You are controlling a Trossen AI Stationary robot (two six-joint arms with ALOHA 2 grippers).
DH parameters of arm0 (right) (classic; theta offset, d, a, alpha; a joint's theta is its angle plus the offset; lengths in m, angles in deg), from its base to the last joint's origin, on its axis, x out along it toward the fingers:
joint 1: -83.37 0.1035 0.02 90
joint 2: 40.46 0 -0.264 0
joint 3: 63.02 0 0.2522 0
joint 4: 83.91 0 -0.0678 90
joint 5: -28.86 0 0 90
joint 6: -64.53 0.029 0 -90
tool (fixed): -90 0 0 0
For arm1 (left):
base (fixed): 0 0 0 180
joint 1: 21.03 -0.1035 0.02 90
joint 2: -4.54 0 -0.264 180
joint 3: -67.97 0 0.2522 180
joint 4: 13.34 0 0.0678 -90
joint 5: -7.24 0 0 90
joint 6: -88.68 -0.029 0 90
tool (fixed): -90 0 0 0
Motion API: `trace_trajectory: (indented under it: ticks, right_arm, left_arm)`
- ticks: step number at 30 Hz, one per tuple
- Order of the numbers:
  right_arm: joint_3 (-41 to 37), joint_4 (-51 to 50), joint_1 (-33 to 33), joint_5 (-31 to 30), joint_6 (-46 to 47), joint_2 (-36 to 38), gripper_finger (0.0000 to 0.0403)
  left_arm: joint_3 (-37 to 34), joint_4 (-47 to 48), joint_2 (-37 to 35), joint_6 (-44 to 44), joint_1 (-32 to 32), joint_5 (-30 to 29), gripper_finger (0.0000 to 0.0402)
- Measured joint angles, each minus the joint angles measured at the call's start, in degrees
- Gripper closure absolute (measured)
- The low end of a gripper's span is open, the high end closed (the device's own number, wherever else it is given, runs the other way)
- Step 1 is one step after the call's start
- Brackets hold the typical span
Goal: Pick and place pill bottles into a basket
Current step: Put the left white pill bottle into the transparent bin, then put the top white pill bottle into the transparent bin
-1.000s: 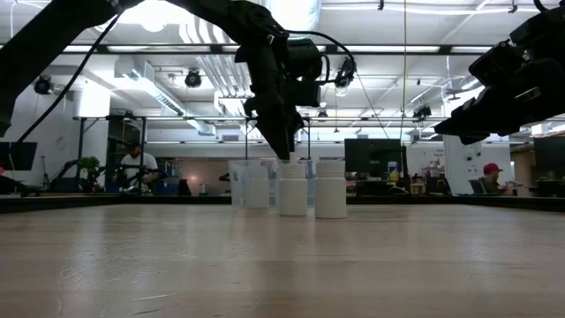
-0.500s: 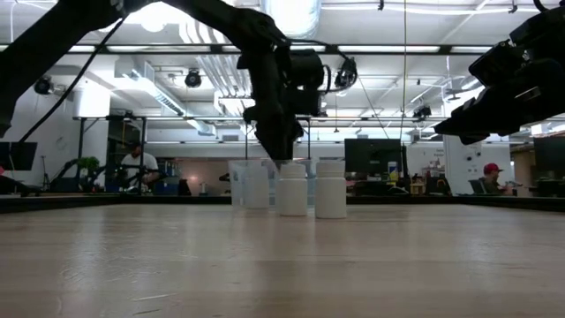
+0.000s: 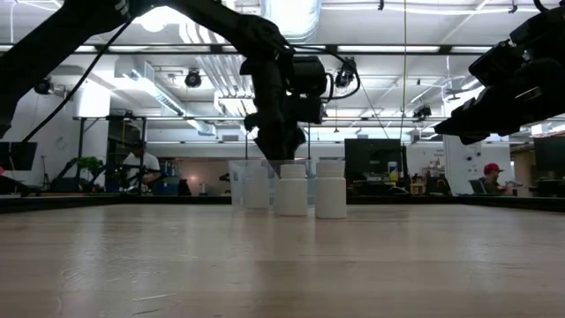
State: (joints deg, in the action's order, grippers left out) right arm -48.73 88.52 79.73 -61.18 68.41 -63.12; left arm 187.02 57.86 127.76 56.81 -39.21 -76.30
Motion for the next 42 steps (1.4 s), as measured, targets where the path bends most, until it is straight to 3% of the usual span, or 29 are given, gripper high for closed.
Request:
trace_trajectory:
  ticks: [4, 8, 18, 25, 31, 37, 42]
  right_arm:
    - [0.00, 0.00, 0.00, -0.02, 0.00, 0.00, 0.0394]
    - [0.00, 0.00, 0.00, -0.02, -0.02, -0.02, 0.0394]
    - [0.00, 0.00, 0.00, -0.07, -0.21, -0.02, 0.0394]
    - [0.00, 0.00, 0.00, -0.11, -0.87, -0.02, 0.0394]
    - [0.00, -0.01, -0.01, -0.10, -1.09, -0.02, 0.0394]
    - [0.00, -0.06, 0.00, 0.00, -1.10, -0.02, 0.0394]
    - [0.00, -0.10, 0.00, 0.02, -1.17, -0.02, 0.0394]
  left_arm:
    - [-0.22, 0.07, 0.31, 0.13, 0.02, 0.03, 0.0163]
    - [-0.20, 0.22, 0.18, 1.33, 0.04, 0.03, 0.0142]
    - [0.57, 1.01, -2.53, 1.50, 0.75, -0.81, 0.0137]
    - [6.25, 5.84, -4.26, 1.57, 1.81, -0.81, 0.0136]
    - [7.71, 7.40, -10.58, 3.54, 3.15, 0.34, 0.0145]
    - [0.00, -1.49, -22.56, 6.08, 4.59, 6.59, 0.0171]
    - [-15.76, -15.60, -35.34, 7.83, 6.29, 6.82, 0.0189]
